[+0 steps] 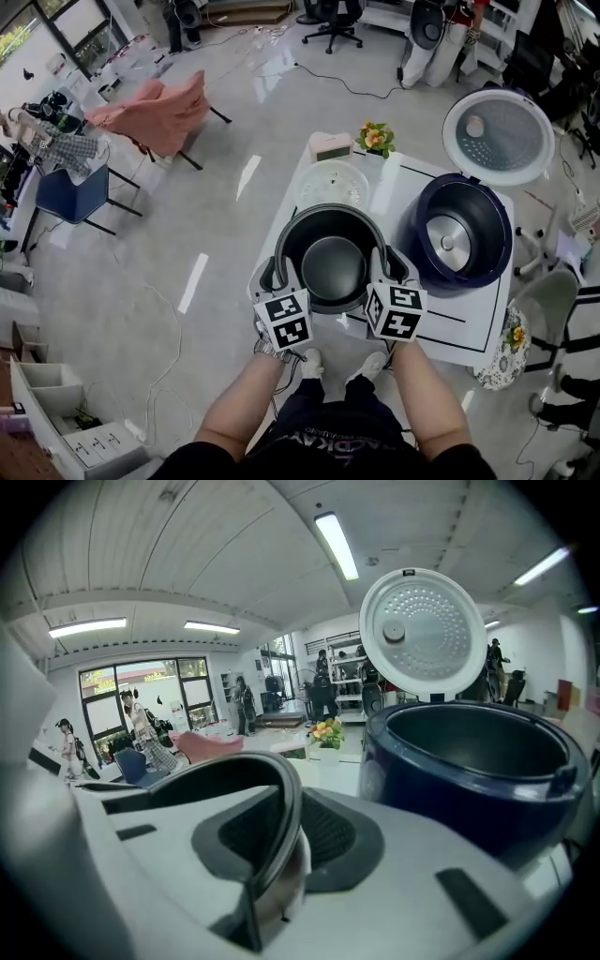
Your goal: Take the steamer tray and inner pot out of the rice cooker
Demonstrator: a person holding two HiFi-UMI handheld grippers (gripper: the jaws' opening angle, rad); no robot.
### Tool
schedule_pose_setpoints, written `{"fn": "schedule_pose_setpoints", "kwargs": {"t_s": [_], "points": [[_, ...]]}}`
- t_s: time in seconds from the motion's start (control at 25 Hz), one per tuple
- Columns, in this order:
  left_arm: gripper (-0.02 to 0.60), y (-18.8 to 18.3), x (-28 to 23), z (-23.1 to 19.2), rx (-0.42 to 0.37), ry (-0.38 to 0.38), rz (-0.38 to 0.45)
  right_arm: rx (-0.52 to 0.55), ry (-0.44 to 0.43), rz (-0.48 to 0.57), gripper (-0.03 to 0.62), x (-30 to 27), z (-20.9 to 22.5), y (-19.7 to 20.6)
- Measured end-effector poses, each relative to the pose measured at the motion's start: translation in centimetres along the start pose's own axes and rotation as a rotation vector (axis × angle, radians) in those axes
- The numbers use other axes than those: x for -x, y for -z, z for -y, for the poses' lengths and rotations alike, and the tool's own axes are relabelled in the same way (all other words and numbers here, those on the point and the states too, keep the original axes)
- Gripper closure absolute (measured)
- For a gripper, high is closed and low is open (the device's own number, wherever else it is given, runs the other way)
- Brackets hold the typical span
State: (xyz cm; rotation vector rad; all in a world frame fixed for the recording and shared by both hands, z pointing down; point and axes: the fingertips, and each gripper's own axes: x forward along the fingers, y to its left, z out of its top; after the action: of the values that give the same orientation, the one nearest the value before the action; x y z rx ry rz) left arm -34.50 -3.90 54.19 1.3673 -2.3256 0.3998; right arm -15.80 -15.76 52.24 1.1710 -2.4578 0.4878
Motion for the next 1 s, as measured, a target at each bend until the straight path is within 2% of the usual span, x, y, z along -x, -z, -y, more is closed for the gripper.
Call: {"fn": "schedule_pose_setpoints", "kwargs": {"t_s": [0.4,0.8,1.0], "points": [[0.495,1.9,-1.6,1.2,-0.018,0.041,-0.03,-0.047,0.033,-0.048,0.514,-1.5,1.8,3.7],[0.495,1.8,-2.0,1.5,-0.022,0.053,-0.008,-0.056,0.041,-0.037,0.514,-2.0,2.2,4.1],[0.483,1.6,-2.1,1.4,-0.047,0.082,-0.006,0.005,0.031,-0.031,0.513,-2.1,1.9,4.1]]}}
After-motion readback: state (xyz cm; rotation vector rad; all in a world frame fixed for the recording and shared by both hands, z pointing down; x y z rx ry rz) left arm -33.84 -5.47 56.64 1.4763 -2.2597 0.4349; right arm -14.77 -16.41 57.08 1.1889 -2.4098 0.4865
